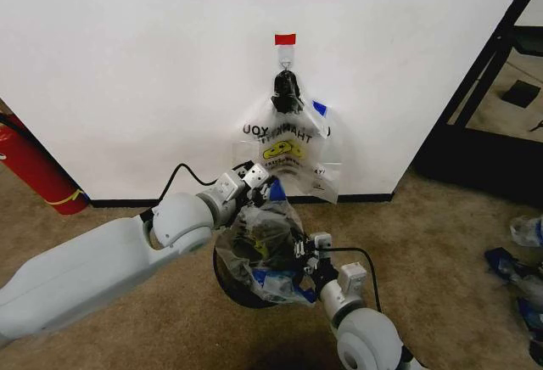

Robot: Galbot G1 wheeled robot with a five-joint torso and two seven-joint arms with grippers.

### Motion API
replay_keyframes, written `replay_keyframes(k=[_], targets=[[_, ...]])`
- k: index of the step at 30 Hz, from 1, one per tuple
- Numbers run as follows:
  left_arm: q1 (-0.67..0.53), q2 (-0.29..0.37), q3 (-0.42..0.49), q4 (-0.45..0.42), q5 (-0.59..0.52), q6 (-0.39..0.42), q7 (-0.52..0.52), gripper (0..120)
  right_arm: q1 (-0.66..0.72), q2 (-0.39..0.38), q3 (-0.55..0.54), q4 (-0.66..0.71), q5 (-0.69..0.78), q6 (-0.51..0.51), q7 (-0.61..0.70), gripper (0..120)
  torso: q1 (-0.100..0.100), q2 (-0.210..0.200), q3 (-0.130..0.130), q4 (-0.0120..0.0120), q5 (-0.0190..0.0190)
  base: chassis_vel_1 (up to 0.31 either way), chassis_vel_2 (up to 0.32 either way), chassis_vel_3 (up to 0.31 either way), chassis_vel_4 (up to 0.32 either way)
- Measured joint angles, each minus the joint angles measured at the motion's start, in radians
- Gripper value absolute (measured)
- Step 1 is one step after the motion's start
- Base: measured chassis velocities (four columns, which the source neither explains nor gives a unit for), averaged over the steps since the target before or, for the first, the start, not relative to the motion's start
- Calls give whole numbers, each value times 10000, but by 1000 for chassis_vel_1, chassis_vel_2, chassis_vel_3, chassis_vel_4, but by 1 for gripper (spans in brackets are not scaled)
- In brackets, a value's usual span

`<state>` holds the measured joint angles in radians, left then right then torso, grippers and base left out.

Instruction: Pick up the garbage bag from the wall and place it over the trash bin.

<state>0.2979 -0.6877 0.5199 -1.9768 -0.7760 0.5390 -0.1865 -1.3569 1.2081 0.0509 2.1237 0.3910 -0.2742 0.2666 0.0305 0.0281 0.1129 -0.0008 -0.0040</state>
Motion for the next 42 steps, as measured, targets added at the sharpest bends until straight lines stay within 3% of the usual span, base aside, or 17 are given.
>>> replay_keyframes(k=[9,23,29,35,37,39,42], targets=[[125,299,-15,375,-53,-167,452,0,-240,-173,128,94,-472,419,-488,1,0,0,0,0,1,0,0,0,0],[953,889,-723,563,-446,-677,1031,0,-482,-332,973,443,1216,1023,-830,1,-1,0,-1,0,0,0,0,0,0],[1044,873,-1184,279,-829,-335,988,0,-456,-277,999,463,1282,1036,-778,1,-1,0,-1,0,1,0,0,0,0],[894,848,-1718,-146,-1726,381,819,17,-418,-174,979,362,1145,1051,-728,1,-1,1,0,-1,1,0,0,0,0],[854,847,-2020,-329,-2156,626,749,30,-388,-131,972,259,1096,1051,-694,1,-1,1,-1,-1,3,0,0,0,0],[841,847,-2103,-387,-2304,704,725,32,-374,-115,972,226,1083,1051,-675,1,-1,2,-1,0,3,0,0,0,0],[833,816,-2725,-670,-3117,1147,541,47,-347,-9,934,91,1030,1051,-637,1,-1,2,-1,-1,2,0,0,0,0]])
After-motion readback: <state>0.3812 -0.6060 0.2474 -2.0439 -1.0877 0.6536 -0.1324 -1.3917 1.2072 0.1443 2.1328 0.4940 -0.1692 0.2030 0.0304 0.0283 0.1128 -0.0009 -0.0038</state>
